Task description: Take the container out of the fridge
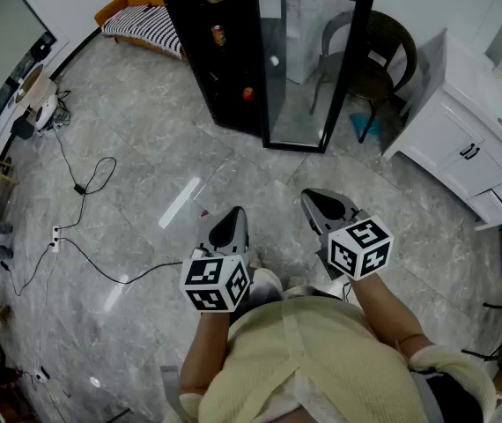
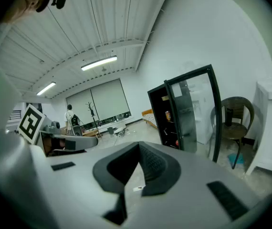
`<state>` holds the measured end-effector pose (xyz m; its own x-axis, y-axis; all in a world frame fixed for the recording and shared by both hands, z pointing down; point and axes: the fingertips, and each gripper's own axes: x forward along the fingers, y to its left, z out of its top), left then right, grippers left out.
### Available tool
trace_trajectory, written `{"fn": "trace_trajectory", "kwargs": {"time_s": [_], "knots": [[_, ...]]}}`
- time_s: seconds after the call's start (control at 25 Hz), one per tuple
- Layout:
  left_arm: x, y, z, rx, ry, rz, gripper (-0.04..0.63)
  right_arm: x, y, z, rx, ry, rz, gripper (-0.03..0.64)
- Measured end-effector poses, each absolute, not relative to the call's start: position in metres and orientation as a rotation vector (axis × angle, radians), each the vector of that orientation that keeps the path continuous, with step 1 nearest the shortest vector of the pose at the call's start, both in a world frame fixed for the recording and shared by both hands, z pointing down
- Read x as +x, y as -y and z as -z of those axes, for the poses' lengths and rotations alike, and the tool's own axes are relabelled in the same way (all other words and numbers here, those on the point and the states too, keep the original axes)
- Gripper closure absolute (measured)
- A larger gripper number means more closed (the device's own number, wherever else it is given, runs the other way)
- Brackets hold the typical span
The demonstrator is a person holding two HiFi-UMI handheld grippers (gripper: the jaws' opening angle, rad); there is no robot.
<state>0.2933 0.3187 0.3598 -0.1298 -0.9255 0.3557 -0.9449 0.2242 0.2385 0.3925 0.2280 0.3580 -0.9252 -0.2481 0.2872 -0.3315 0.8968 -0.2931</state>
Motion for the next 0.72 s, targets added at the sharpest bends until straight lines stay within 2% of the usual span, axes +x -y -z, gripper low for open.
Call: {"fn": "trace_trajectory", "kwargs": {"time_s": [0.72], "knots": [[0.308,-0.311,-0.361,1.740,2.069,-0.074,0.572,0.403,-0.229,-0.361,0.419,2.821,-0.535,0.588]]}}
